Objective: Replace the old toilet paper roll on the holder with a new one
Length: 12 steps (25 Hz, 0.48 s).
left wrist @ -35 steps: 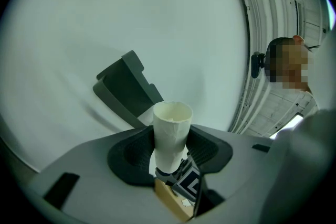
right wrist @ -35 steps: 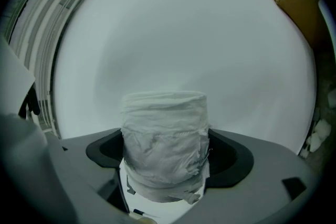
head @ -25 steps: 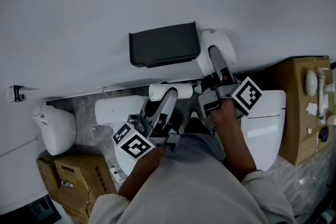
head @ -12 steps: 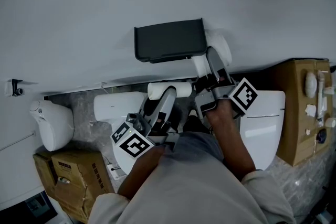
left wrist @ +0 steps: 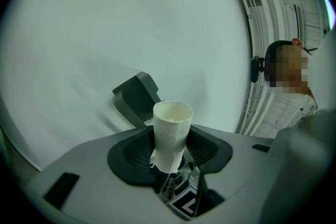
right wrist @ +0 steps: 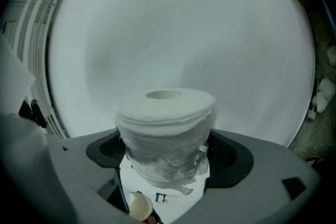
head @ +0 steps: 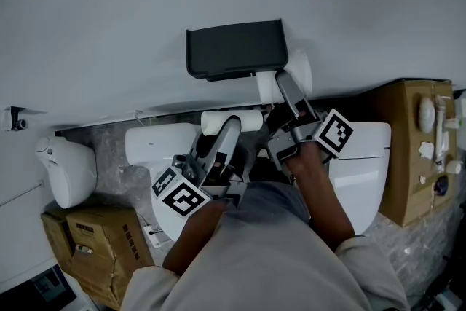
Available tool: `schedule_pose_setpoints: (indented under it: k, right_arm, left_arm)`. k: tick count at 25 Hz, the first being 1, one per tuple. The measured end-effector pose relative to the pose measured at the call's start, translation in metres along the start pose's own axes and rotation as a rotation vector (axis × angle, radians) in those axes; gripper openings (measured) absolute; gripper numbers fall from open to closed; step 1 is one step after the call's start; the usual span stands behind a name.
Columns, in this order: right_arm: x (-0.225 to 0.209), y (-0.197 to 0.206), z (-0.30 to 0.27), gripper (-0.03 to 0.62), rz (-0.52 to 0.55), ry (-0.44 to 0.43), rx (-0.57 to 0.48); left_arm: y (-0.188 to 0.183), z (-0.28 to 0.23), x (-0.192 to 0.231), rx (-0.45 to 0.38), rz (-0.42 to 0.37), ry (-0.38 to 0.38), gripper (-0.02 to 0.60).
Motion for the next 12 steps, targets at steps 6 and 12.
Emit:
schedule_pose_setpoints:
  k: [6,12]
  right_arm:
    - [0.001,0.022,-0.012,0.462,0.048,-0.004,0.093]
    - [0.0,0.032,-0.018,0.462,0.059,-0.022,0.164]
  left_arm:
    - [-0.009,0.009,0.005,-0.02,0.0,-0.007,0.178]
    - [-0.013,0.016,0.009,-0.049,0.001,-0.028,0.178]
Point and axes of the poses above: the fingertips, and each gripper's own axes: z backward along the fingers, x to its left, y out of its underside, the point moved 4 cm from there along z, backward along the fingers, and after that the axes turned 3 degrees about y, right-handed, at the moved point
